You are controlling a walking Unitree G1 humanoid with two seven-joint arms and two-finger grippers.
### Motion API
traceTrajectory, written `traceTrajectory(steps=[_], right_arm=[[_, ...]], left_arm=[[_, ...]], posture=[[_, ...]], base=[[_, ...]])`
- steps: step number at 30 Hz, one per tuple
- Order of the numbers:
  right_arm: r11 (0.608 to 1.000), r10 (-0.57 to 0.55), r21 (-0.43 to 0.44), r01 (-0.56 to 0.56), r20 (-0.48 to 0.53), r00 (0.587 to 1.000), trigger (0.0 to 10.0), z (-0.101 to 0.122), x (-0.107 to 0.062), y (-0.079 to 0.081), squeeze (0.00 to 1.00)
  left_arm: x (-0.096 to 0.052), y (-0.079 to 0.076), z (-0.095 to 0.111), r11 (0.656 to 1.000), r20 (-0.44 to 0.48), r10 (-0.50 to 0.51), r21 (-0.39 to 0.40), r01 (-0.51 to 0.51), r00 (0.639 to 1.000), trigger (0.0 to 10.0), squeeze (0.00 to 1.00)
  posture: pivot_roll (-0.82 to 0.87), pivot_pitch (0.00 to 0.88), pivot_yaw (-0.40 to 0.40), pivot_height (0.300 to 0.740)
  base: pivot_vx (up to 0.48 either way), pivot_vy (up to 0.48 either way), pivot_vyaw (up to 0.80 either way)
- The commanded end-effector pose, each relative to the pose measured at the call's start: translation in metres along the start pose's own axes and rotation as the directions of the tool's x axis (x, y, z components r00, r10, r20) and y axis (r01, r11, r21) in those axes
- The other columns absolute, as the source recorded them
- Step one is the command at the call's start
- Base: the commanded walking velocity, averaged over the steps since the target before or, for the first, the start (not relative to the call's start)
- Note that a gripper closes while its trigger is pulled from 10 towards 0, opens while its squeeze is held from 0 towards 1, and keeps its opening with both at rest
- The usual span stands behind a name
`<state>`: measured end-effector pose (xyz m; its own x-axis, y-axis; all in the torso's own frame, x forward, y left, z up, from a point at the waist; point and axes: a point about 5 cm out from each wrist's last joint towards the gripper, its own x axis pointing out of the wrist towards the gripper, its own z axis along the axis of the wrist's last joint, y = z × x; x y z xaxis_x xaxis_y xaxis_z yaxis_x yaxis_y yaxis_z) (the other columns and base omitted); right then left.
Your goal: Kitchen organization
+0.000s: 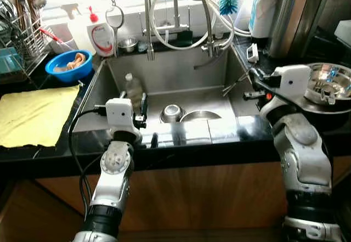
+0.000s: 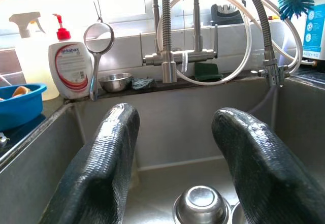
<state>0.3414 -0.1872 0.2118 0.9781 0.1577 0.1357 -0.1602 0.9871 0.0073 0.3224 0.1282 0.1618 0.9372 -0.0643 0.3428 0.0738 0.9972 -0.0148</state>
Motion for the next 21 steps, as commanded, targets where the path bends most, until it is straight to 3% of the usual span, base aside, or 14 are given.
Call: traceTrajectory(steps=[1, 21], right_arm=[[1.0, 0.03, 0.004, -0.03, -0.022, 0.999, 10.0, -0.006, 0.004, 0.003, 0.0], [0.999, -0.023, -0.028, 0.018, -0.172, 0.985, 10.0, -0.039, 0.007, -0.004, 0.0]], left_arm=[[0.002, 0.003, 0.002, 1.0, 0.009, -0.005, 0.029, 0.005, 1.0, 10.0, 0.0], [-0.001, 0.0, 0.001, 0.999, 0.001, -0.027, 0.024, 0.027, 1.0, 10.0, 0.0]], posture=[[-0.26, 0.0, 0.113, 0.74], [-0.25, 0.0, 0.112, 0.74]], base=[[0.0, 0.0, 0.0], [0.0, 0.0, 0.0]])
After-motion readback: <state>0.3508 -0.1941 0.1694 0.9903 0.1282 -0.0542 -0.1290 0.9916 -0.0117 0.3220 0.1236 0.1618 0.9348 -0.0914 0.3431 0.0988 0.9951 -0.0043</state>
